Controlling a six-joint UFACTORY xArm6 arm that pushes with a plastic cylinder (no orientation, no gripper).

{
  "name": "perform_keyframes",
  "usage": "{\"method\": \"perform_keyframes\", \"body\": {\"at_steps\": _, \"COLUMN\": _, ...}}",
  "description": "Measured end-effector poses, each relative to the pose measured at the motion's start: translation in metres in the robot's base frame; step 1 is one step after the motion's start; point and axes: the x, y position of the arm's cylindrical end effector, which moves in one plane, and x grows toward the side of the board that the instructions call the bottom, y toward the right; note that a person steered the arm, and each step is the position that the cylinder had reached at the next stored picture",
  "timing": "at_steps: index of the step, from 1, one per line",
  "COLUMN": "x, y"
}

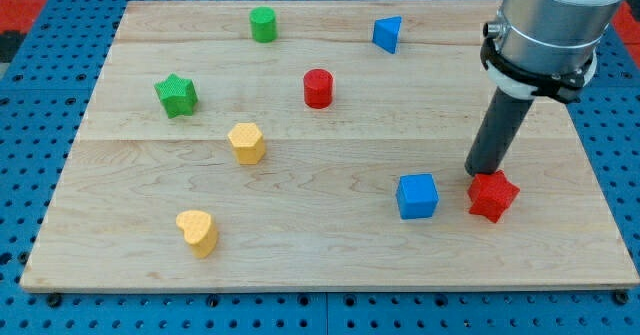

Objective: Move the blue cube and red star close to each other

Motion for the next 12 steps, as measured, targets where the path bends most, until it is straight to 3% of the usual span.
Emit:
{"method": "perform_keyframes", "body": {"at_steps": 2, "x": 0.031, "y": 0.014}}
{"method": "perform_keyframes", "body": {"at_steps": 3, "x": -0.024, "y": 0.0}}
{"method": "perform_keyframes", "body": {"at_steps": 4, "x": -0.035, "y": -0.078}}
{"method": "perform_keyframes", "body": {"at_steps": 5, "x": 0.004, "y": -0.127}}
{"method": "perform_keyframes", "body": {"at_steps": 6, "x": 0.05, "y": -0.083}}
{"method": "perform_keyframes", "body": {"at_steps": 7, "x": 0.049, "y": -0.045}}
{"method": "perform_keyframes", "body": {"at_steps": 8, "x": 0.038, "y": -0.093}}
{"method": "perform_keyframes", "body": {"at_steps": 9, "x": 0.092, "y": -0.128}}
{"method": "perform_keyframes", "body": {"at_steps": 10, "x": 0.133, "y": -0.079}}
{"method": "perform_keyframes", "body": {"at_steps": 12, "x": 0.107, "y": 0.139}}
